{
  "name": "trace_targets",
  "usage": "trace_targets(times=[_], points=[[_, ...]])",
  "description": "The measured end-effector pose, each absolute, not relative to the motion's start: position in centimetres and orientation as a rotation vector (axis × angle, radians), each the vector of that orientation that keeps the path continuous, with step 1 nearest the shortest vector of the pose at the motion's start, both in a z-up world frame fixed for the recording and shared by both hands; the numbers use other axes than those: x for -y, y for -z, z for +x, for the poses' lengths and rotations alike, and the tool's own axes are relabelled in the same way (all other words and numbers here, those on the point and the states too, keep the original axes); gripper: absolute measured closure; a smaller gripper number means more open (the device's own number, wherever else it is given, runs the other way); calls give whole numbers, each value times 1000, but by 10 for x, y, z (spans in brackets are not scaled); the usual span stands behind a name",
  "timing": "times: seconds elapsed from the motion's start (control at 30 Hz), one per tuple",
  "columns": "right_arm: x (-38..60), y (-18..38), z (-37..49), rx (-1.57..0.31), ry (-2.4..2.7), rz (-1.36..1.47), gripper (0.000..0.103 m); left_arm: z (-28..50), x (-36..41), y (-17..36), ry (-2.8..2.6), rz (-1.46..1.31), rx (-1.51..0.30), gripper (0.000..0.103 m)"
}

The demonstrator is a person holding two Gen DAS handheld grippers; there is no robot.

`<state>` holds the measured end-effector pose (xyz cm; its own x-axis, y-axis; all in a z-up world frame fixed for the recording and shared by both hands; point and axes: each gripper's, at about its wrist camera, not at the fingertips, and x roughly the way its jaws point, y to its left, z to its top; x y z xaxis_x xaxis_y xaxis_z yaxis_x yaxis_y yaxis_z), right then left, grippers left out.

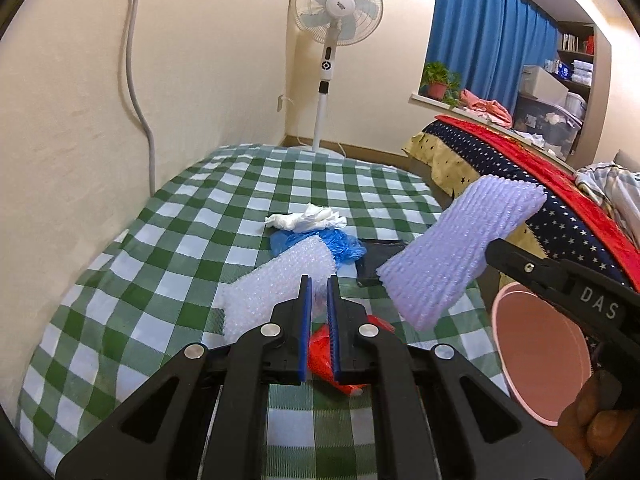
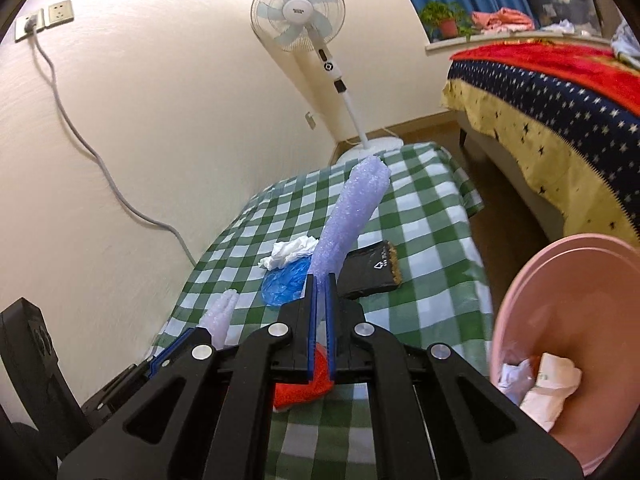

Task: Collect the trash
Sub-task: 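Lift the bubble-wrap sheet with the left gripper while the right gripper carries the foam net to the bin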

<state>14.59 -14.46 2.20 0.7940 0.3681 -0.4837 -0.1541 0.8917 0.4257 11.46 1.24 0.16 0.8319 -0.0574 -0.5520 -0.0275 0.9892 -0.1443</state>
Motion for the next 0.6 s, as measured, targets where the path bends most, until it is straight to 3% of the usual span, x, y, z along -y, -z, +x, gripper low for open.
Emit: trace_targets(times=[0.6], points=[[165,-57,93,-533,-256,323,99,80,1,-24,61,-120,-550,95]])
